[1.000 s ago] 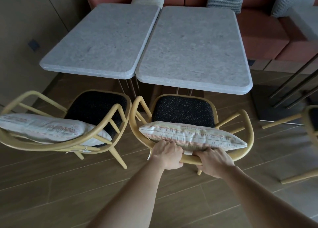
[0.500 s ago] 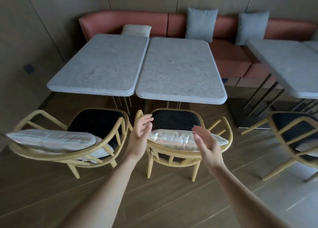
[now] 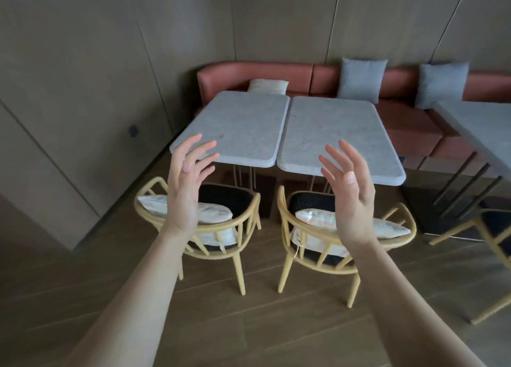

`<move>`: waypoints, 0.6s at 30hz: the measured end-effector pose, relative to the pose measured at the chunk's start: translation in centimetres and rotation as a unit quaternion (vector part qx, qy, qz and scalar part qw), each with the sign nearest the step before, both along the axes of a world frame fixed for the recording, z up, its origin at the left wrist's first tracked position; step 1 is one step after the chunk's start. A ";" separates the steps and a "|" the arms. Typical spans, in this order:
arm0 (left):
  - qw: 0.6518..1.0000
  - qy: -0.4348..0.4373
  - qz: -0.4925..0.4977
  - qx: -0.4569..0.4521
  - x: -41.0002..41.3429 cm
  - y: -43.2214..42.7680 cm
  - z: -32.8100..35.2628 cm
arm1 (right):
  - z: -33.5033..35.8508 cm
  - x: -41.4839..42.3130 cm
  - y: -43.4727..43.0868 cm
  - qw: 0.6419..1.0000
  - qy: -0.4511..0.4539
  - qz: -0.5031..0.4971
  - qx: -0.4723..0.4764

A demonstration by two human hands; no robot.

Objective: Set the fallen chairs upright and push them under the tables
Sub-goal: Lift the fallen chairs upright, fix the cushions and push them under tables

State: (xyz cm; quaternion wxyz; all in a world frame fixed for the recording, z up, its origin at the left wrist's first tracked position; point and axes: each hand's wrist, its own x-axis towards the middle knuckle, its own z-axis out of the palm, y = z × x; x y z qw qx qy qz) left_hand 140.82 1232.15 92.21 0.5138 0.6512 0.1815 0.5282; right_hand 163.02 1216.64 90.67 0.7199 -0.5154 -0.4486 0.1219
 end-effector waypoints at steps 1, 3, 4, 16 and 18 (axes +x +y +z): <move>1.000 -0.001 0.004 0.000 -1.5 0.1 0.2 | 0.2 -1.5 0.0 1.000 -0.002 0.003 -0.008; 1.000 -0.002 0.017 0.009 -4.3 0.6 0.9 | 0.7 -3.9 0.1 1.000 -0.007 0.001 -0.015; 1.000 -0.004 0.024 0.019 -5.6 1.2 1.2 | 1.1 -5.1 0.5 1.000 -0.015 0.001 -0.009; 0.999 0.008 -0.013 0.044 -17.9 16.5 1.7 | 2.4 -18.7 12.3 0.998 -0.024 -0.057 -0.019; 0.999 0.024 -0.030 0.034 -18.7 19.3 0.5 | 1.3 -20.3 14.7 0.996 -0.012 -0.076 -0.034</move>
